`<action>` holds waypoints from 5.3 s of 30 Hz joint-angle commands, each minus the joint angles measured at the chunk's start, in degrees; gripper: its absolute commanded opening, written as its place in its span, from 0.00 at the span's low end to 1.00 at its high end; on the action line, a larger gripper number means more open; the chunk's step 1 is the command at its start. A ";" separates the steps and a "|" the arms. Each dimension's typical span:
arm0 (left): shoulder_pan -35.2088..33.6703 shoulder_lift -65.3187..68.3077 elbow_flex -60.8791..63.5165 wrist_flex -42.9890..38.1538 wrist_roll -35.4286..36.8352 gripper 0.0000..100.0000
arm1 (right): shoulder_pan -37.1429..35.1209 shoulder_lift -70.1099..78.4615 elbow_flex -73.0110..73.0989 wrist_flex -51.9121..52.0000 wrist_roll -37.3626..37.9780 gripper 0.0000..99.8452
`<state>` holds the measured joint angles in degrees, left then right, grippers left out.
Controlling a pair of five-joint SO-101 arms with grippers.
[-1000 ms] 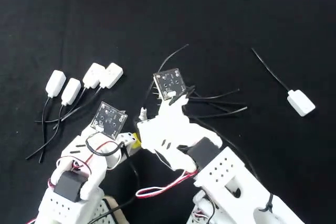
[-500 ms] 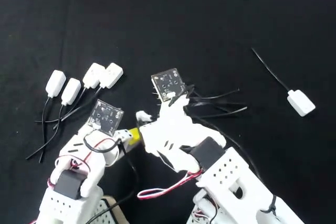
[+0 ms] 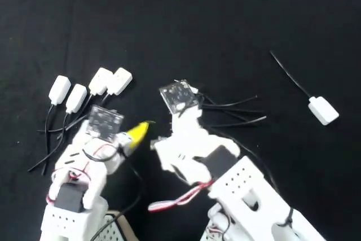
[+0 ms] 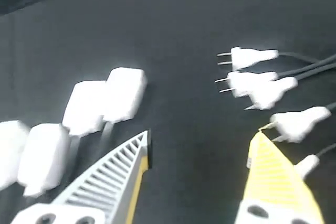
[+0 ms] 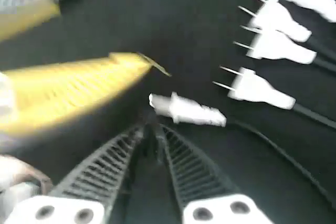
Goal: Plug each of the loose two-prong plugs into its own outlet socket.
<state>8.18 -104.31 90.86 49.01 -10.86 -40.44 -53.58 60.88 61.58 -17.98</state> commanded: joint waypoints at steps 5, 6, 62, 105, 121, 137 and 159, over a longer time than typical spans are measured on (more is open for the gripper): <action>-27.91 -0.18 -2.51 -4.48 0.35 0.30 | 13.10 5.93 -6.46 6.42 -4.48 0.02; -30.46 -0.18 -2.33 -4.13 0.35 0.30 | 13.10 8.66 -6.37 5.36 -5.10 0.02; -36.44 0.09 6.46 12.75 -23.03 0.30 | 15.47 73.36 -67.74 38.86 -5.98 0.13; -36.44 0.18 6.46 12.75 -23.03 0.30 | 11.43 79.78 -64.66 39.56 -10.20 0.13; -36.53 0.18 6.46 12.75 -23.03 0.30 | 9.85 84.26 -55.60 32.00 -12.75 0.13; -36.53 0.18 6.46 12.75 -23.03 0.30 | 5.89 92.35 -56.40 27.78 -13.63 0.04; -36.53 0.18 6.46 12.75 -23.03 0.30 | 24.79 65.80 -54.46 30.95 -0.35 0.04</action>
<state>-29.01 -104.31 96.31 61.49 -33.54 -18.64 17.36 5.85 89.63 -18.86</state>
